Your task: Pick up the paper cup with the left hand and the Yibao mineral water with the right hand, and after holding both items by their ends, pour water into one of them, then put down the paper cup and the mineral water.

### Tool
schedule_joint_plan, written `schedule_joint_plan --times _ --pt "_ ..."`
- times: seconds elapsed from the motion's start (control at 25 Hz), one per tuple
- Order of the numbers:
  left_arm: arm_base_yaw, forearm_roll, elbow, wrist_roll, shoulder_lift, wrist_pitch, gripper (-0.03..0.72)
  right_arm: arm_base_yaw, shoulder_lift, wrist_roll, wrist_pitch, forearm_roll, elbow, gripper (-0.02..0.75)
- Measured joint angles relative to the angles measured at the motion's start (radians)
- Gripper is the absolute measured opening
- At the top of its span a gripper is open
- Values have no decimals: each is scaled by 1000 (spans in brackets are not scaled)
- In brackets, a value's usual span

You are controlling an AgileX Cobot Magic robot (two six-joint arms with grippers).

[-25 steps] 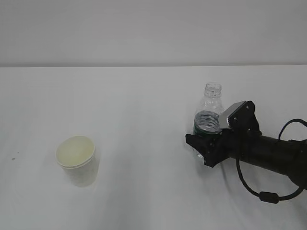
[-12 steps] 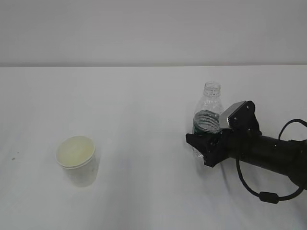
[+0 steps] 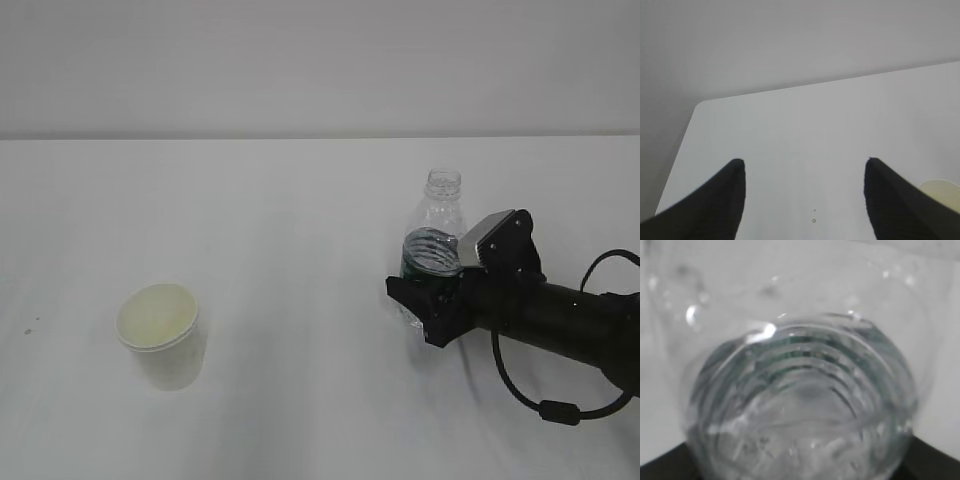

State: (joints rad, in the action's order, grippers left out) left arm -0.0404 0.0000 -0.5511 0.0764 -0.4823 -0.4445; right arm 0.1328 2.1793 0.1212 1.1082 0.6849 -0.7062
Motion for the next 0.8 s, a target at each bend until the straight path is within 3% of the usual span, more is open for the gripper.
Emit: schedule_joint_plan --times 0.6,0.8 --pt "0 0 0 0 0 -9 529 0 -162 29 -92 35 0 456" --pt "0 -46 0 0 0 -15 529 0 -210 46 -103 43 2 456"
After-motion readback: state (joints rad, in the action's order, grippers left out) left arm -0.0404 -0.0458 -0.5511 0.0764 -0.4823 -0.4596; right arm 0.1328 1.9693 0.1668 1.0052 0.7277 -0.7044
